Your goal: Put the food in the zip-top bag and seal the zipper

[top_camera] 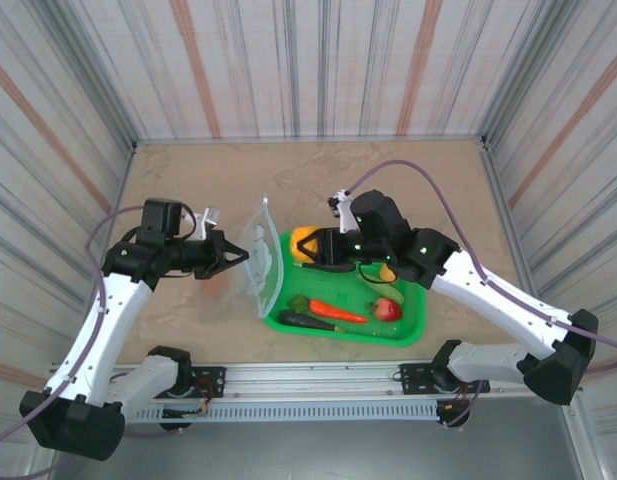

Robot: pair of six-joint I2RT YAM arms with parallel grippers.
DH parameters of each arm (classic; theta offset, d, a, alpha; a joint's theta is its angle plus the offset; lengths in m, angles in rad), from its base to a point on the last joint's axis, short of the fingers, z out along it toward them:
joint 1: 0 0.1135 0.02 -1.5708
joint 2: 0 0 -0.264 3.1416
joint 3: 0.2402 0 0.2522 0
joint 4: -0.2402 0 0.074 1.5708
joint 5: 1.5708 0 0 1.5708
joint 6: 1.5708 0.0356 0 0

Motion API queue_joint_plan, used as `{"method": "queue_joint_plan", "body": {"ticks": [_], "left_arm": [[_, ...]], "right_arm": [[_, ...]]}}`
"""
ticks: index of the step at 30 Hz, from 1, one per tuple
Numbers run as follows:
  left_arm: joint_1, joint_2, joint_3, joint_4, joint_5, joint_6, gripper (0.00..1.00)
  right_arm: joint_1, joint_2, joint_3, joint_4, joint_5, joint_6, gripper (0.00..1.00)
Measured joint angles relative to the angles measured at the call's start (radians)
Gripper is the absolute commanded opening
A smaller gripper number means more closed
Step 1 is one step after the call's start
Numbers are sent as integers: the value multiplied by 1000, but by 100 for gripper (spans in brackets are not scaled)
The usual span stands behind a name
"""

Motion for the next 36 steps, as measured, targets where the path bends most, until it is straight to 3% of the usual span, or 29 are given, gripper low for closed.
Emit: {"method": "queue_joint_plan", "body": {"ticks": [11, 24, 26, 29, 31, 36], "left_arm": [[-13, 3, 55, -21, -20, 0, 0], [-18, 2, 126, -53, -16, -1, 0], [-18, 3, 126, -53, -11, -1, 0], [-19, 5, 126, -53, -10, -1, 0], [-19, 5, 126, -52, -10, -1, 0], [-19, 5, 126, -52, -16, -1, 0]], "right_arm": [[93, 265, 133, 124, -61, -48, 56], [122, 375, 140, 53, 90, -48, 56], [129, 401, 151, 33, 97, -49, 60], [129, 429, 188, 16, 95, -53, 79], [130, 441, 220, 16, 93, -52, 86], [130, 446, 252, 22, 85, -53, 88]]}}
